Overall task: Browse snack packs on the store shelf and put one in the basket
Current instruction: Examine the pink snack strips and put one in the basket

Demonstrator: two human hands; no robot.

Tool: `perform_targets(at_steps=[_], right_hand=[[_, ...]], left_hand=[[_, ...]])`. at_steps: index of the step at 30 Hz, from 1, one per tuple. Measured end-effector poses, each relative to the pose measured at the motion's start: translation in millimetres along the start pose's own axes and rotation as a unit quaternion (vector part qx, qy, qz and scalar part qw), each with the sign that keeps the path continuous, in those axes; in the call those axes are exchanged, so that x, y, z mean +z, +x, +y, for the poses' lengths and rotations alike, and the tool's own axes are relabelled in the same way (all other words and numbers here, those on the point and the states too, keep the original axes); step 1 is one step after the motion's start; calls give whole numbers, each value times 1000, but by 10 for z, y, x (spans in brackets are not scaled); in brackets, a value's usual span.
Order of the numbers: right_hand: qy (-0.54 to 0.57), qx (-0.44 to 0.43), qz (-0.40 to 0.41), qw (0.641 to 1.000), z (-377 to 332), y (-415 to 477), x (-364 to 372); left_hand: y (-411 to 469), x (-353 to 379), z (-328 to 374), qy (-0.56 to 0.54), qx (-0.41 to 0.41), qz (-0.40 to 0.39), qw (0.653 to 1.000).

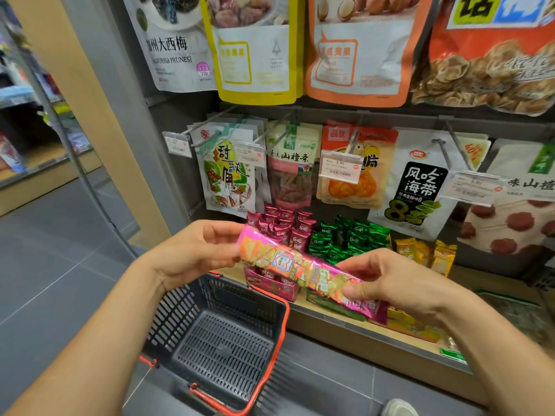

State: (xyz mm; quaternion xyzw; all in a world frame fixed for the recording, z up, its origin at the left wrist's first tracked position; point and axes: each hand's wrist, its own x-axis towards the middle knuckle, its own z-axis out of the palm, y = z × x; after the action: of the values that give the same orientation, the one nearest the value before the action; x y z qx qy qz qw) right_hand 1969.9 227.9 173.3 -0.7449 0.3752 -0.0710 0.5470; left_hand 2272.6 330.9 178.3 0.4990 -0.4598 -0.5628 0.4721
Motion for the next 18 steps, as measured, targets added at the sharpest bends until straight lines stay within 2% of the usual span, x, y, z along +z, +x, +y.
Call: perform_targets(at_steps=[5,9,13,16,18], right_hand=[[-35,-14,21,999,5,22,36],[-43,3,-24,999,-15,-3,31],[51,5,-102,993,-35,-45,8],[75,-10,-98,992,-27,-42,12],[93,-14,-94,991,-24,-37,38]], left_hand=[[74,31,-37,4,-2,133,991],[91,81,-32,3,27,146,989],[145,128,-45,-18,71,169,983],[214,145,-92,-20,95,211,973],[255,156,-147,41,104,240,964]])
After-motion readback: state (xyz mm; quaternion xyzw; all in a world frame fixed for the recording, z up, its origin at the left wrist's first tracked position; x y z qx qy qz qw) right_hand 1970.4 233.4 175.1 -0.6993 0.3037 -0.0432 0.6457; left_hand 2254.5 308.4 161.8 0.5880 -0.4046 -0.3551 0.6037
